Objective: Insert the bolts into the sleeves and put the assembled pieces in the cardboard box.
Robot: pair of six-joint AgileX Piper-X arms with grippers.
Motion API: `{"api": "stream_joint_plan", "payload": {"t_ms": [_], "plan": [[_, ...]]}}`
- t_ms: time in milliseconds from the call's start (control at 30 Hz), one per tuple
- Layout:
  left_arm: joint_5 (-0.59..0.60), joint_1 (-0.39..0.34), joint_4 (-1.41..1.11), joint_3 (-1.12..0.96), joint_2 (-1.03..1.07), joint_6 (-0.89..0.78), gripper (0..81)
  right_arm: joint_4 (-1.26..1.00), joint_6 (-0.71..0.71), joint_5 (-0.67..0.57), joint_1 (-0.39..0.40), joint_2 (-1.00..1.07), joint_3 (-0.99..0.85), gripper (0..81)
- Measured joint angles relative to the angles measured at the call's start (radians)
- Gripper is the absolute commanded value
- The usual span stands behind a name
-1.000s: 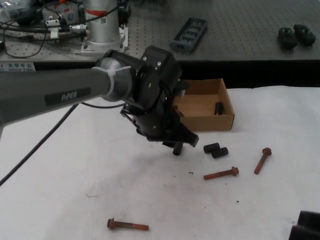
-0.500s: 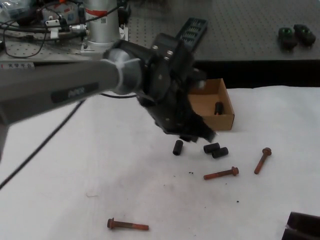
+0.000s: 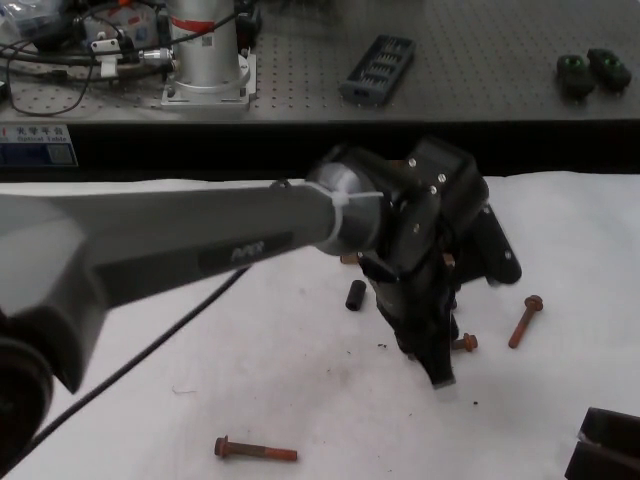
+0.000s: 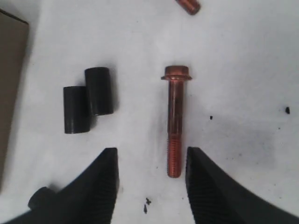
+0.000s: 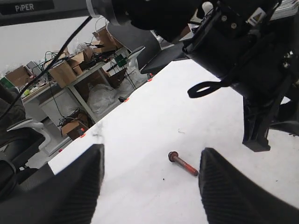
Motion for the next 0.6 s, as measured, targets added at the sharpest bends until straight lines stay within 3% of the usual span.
{"api": "stream_joint_plan", "payload": {"t_ms": [133,600], "plan": [[-0.118,-0.019,0.000,0.000,0.028,0.167,33.6,0.000,0.000,0.002,0.000,0.000,0.000,45.7],[-0.061,-0.033,-0.068,-0.014,0.048,0.239,33.6,0.000,0.000,0.002,0.000,0.000,0.000,45.7]]}}
